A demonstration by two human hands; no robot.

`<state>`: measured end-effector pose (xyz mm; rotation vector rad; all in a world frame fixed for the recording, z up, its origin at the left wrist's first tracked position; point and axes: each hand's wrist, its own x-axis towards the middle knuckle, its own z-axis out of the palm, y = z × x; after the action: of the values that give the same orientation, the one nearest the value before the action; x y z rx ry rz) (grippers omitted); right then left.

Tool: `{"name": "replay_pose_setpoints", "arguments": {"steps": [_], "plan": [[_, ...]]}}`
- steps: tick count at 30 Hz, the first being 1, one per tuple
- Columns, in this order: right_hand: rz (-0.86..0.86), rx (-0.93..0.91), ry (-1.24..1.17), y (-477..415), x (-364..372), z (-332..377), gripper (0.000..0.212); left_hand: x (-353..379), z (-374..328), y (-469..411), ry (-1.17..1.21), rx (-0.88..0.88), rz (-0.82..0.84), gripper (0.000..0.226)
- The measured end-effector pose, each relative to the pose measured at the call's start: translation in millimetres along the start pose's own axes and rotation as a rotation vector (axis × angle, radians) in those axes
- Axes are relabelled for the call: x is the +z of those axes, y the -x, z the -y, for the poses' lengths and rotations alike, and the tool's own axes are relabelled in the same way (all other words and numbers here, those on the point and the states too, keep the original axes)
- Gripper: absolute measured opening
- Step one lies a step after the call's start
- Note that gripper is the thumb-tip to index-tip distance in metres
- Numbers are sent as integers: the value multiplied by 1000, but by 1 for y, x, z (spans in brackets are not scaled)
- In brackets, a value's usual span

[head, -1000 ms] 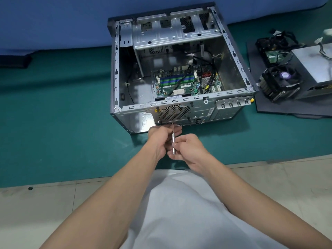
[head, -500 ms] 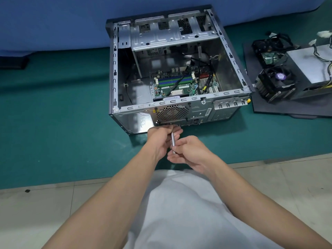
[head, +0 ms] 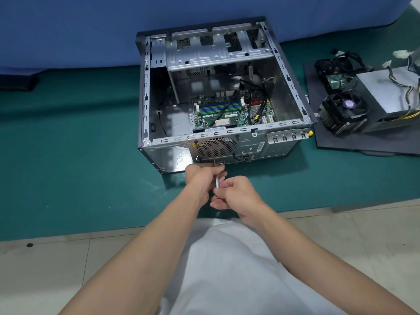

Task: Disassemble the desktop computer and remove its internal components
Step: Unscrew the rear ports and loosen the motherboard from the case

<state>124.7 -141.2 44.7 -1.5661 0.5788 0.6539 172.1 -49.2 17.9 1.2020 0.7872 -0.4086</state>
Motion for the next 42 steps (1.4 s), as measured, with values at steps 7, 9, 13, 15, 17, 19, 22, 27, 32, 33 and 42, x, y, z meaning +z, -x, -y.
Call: {"name": "replay_pose_setpoints", "arguments": {"steps": [7,9,13,15,17,19,22,27,32,33,42], "plan": [[38,46,-101,2,1,4,17,4,-5,-1,72,-71,30,7],[110,62,-242,3,-2,5,18,0,-6,0,77,-93,86,11],[-96,-13,-76,2,4,2,12,-2,-6,1,-75,1,8,24],[-211,-28,17,2,5,1,18,1,-5,1,-90,4,-20,23],[-208,-13,38,1,3,2,17,3,-6,1,-21,-34,-6,13],[-39,47,-120,2,-1,4,11,3,-7,1,49,-62,39,11],[128,78,-317,5,-5,8,12,0,-7,1,89,-80,87,12],[-207,-22,202,4,6,3,11,-1,-4,1,-104,-3,-4,16],[85,74,-288,5,0,6,11,0,-4,-2,51,-74,58,9],[128,83,-354,5,-1,5,12,-2,-4,-2,64,-85,84,9],[-134,18,6,4,11,1,14,2,-3,3,-105,-52,-27,5]]}}
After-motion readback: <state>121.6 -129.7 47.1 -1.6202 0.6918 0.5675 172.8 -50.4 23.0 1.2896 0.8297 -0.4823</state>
